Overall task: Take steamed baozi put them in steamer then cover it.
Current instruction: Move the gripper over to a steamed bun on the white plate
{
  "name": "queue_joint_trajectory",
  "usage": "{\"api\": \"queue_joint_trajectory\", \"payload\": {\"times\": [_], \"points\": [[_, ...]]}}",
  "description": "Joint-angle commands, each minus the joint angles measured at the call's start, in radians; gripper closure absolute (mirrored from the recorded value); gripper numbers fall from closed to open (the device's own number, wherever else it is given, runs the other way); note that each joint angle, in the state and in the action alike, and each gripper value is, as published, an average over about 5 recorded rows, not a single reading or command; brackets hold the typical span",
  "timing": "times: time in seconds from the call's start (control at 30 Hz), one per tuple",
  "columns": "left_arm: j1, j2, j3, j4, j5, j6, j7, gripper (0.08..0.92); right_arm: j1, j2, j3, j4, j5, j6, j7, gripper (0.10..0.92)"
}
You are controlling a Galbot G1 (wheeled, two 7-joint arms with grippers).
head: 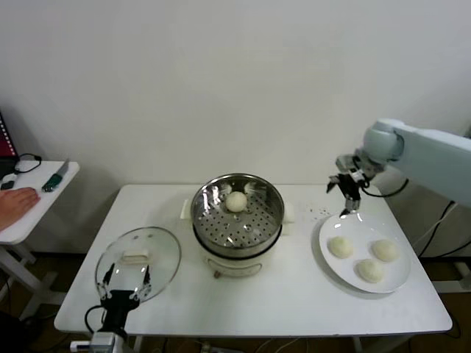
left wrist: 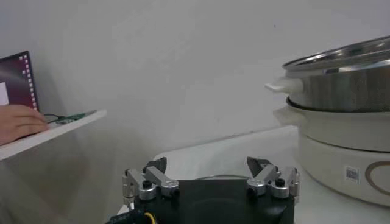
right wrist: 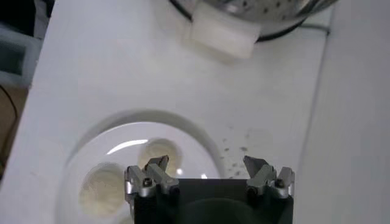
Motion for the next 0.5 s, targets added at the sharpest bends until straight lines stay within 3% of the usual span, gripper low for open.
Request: {"api": "queue_joint_trajectory", "payload": {"times": [0.03, 0.5], "points": [[0.007, 0.001, -0.009, -0.005, 0.000, 0.002, 0.001, 0.177, -0.284, -0.109, 0.134, -0.045, -0.047, -0.113, 0.003, 0.203], [0.014, 0.000, -0.014, -0.003, 0.002, 0.001, 0.001, 0.177, -0.493, 0.011, 0.379, -0.237, -0.166, -0.038, 0.048, 0.203]]}}
